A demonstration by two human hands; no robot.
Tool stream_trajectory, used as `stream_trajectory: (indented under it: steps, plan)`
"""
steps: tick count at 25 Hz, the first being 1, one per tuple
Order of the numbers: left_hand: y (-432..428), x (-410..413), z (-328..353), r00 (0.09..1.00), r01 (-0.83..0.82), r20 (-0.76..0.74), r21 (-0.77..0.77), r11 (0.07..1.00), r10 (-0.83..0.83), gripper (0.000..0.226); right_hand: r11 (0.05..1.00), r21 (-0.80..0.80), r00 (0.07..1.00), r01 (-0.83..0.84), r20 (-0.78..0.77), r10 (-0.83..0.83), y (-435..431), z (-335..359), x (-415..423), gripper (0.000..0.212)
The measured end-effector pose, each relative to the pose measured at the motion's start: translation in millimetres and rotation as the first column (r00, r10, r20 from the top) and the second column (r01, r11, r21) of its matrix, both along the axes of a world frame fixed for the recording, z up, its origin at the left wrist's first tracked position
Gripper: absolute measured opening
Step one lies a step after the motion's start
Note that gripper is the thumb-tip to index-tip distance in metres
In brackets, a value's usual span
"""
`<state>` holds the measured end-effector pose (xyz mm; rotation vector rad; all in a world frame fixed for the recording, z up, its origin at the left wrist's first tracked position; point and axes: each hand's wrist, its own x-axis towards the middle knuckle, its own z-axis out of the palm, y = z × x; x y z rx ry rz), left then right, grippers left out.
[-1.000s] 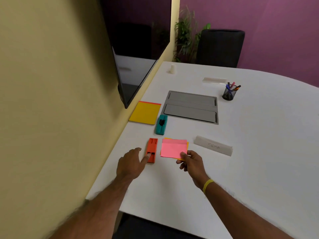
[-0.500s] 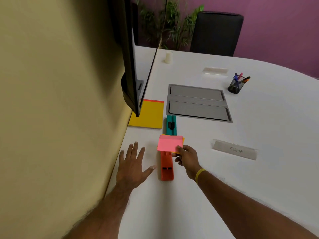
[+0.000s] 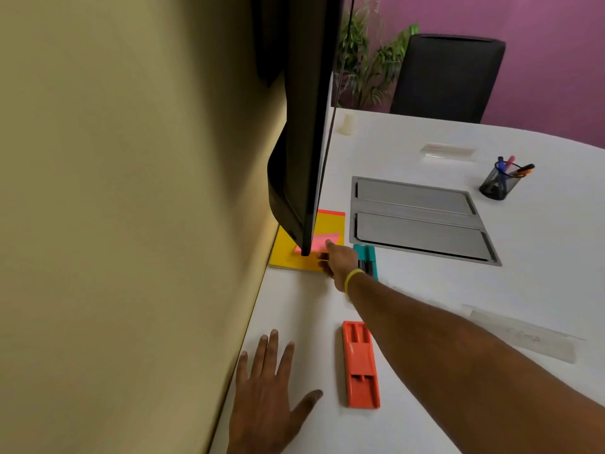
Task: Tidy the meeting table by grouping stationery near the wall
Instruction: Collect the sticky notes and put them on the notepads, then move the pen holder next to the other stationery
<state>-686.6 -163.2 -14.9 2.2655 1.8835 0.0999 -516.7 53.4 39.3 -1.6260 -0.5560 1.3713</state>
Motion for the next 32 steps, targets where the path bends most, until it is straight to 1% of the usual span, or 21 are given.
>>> stream_trajectory:
  steps: [4, 6, 8, 9, 11, 12, 14, 15, 17, 19, 20, 23, 24, 26, 30, 32]
  plan:
    - [3, -2, -5, 1.0, -0.001, -0.016, -0.005, 1.0, 0.001, 0.09, 0.998, -0.053, 0.995, -0.03, 0.093, 0.035, 21, -8, 3, 0.024]
    - [2, 3, -5, 1.0, 0.001, -0.021, -0.015, 1.0, -0.002, 0.09, 0.991, -0.068, 0.966, -0.112, 0.228, 0.125, 18, -12, 8, 0.029]
    - [1, 7, 1, 1.0, 0.013, -0.018, -0.015, 1.0, -0.013, 0.089, 0.965, -0.057, 0.863, -0.257, 0.435, 0.256, 9, -12, 16, 0.038]
    - [0, 8, 4, 0.999, 0.029, -0.021, -0.011, 1.0, -0.029, 0.089, 0.948, -0.044, 0.811, -0.315, 0.507, 0.293, 2, -9, 21, 0.044]
    - [0, 9, 11, 0.997, 0.072, -0.034, 0.001, 0.997, -0.071, 0.089, 0.927, -0.015, 0.752, -0.375, 0.581, 0.313, -17, 0, 33, 0.055]
    - [1, 10, 16, 0.995, 0.093, -0.044, 0.008, 0.996, -0.092, 0.089, 0.919, -0.011, 0.713, -0.393, 0.628, 0.312, -29, 5, 40, 0.057]
    - [6, 11, 29, 0.991, 0.124, -0.06, 0.018, 0.992, -0.123, 0.089, 0.896, -0.038, 0.604, -0.442, 0.726, 0.329, -56, 15, 60, 0.052]
    - [9, 12, 36, 0.989, 0.137, -0.067, 0.027, 0.99, -0.135, 0.09, 0.886, -0.052, 0.571, -0.461, 0.746, 0.342, -72, 20, 72, 0.049]
    - [14, 21, 55, 0.985, 0.156, -0.081, 0.03, 0.987, -0.153, 0.091, 0.87, -0.098, 0.51, -0.483, 0.776, 0.371, -110, 33, 101, 0.051]
    - [15, 39, 84, 0.981, 0.173, -0.093, 0.04, 0.984, -0.169, 0.097, 0.853, -0.176, 0.394, -0.491, 0.829, 0.398, -146, 46, 135, 0.056]
    - [12, 49, 99, 0.977, 0.191, -0.105, 0.049, 0.98, -0.185, 0.101, 0.843, -0.211, 0.351, -0.495, 0.839, 0.415, -165, 53, 149, 0.058]
    - [2, 95, 139, 0.957, 0.278, -0.11, 0.063, 0.959, -0.27, 0.114, 0.823, -0.319, 0.239, -0.47, 0.852, 0.467, -227, 79, 193, 0.065]
    - [-4, 111, 151, 0.951, 0.303, -0.089, 0.088, 0.949, -0.296, 0.115, 0.811, -0.352, 0.194, -0.467, 0.854, 0.483, -247, 87, 205, 0.067]
    - [-13, 143, 173, 0.935, 0.35, -0.105, 0.112, 0.93, -0.34, 0.114, 0.809, -0.389, 0.12, -0.44, 0.868, 0.482, -288, 97, 231, 0.071]
    - [-50, 212, 206, 0.919, 0.393, -0.083, 0.112, 0.913, -0.385, 0.105, 0.843, -0.384, 0.044, -0.376, 0.901, 0.431, -365, 119, 291, 0.076]
    - [-75, 244, 213, 0.908, 0.417, -0.101, 0.119, 0.901, -0.407, 0.103, 0.852, -0.37, 0.005, -0.37, 0.917, 0.4, -401, 126, 324, 0.08]
